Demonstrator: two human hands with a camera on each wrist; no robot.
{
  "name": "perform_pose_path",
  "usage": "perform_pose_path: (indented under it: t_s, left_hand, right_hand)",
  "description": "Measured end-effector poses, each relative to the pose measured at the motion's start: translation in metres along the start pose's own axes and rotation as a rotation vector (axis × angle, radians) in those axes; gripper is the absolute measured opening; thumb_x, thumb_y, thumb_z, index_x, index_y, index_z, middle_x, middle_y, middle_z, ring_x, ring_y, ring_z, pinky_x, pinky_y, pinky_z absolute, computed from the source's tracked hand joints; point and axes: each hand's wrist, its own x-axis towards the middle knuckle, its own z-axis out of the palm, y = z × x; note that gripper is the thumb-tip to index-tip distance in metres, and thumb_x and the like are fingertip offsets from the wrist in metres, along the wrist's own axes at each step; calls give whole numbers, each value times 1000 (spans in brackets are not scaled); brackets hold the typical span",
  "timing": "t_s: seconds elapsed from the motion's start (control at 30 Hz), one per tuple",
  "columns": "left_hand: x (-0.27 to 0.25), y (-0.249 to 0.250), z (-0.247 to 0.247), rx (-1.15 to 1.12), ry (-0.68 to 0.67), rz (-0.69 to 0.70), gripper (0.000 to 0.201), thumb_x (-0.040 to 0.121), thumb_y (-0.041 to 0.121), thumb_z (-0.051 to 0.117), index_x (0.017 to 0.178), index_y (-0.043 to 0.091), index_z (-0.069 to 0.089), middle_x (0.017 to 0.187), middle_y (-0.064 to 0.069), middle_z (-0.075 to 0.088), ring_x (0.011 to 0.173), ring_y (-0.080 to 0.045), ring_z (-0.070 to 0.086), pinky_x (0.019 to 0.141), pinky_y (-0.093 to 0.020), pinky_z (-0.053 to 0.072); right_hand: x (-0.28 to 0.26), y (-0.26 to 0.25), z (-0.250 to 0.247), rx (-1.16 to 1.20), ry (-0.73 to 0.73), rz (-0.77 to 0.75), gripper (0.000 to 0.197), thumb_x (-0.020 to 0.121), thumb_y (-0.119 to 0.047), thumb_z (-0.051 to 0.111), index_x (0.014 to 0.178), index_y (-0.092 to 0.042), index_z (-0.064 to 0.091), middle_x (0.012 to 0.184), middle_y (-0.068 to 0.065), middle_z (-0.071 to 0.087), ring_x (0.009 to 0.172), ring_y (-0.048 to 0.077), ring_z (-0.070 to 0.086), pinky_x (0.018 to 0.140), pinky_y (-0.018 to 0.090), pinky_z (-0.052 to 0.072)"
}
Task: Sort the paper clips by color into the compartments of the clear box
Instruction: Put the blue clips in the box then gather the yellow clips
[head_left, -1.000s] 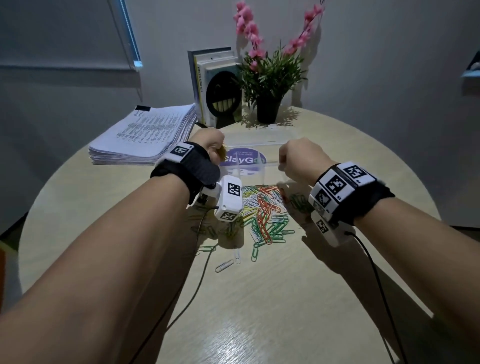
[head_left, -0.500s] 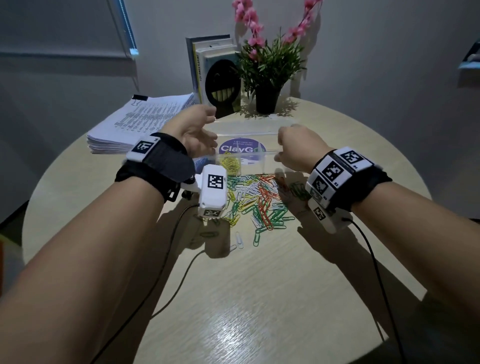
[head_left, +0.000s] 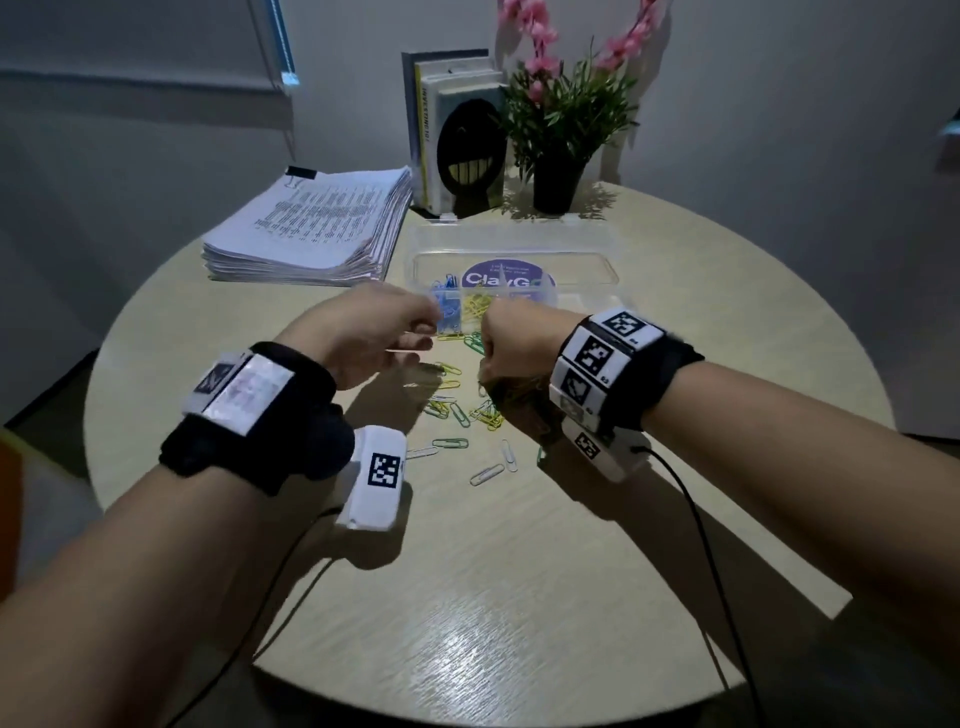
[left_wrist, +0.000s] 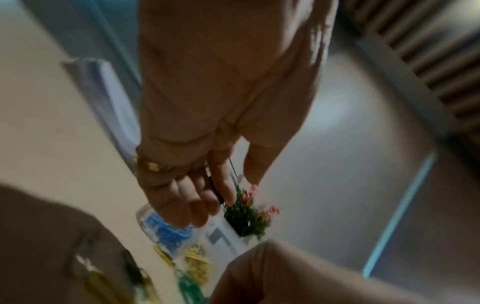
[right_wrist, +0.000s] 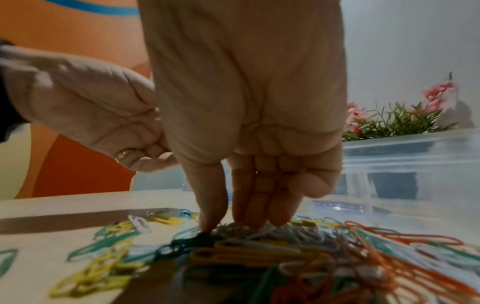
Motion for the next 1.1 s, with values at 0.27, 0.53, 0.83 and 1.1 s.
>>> perform_pose_path:
  t_s: [0.27,0.53,0.83,1.1]
  left_hand:
    - [10,3,12,1062,-50,132,12,85,20,64,93,17,73,85,0,68,78,-15,60,64,-23,47]
    - [21,2,28,1377,-50,194,29,81,27,71,106,11,70,102,-6,70,93,-22,62,70,-25,43]
    - [31,0,25,1435,-118,69,33,76,29,73,99,6,73,88,-7,68,72,-20,55,63,-26,46]
    - [31,9,11,1240,-119,127,12,91,20,59,101,15,56,92,-5,65,74,-19,58,56,-23,45]
  right_hand:
    - [9,0,1,78,-53,76,21,83,-22,68,93,-4,64,81,7,59,78,22,57,55,24,43]
    - [3,11,0,165,-86,117,27,85,-25,62,100,-3,67,89,8,62,80,21,58,65,29,45]
    - [-8,28,-8,283,-48,136,27,83,-30,63,91,-5,69,78,6,58,70,18,51,62,28,41]
    - [-17,37,-8,390,-68,81,10,78,-8,70,81,-14,64,69,-4,58,68,13,52,65,27,45]
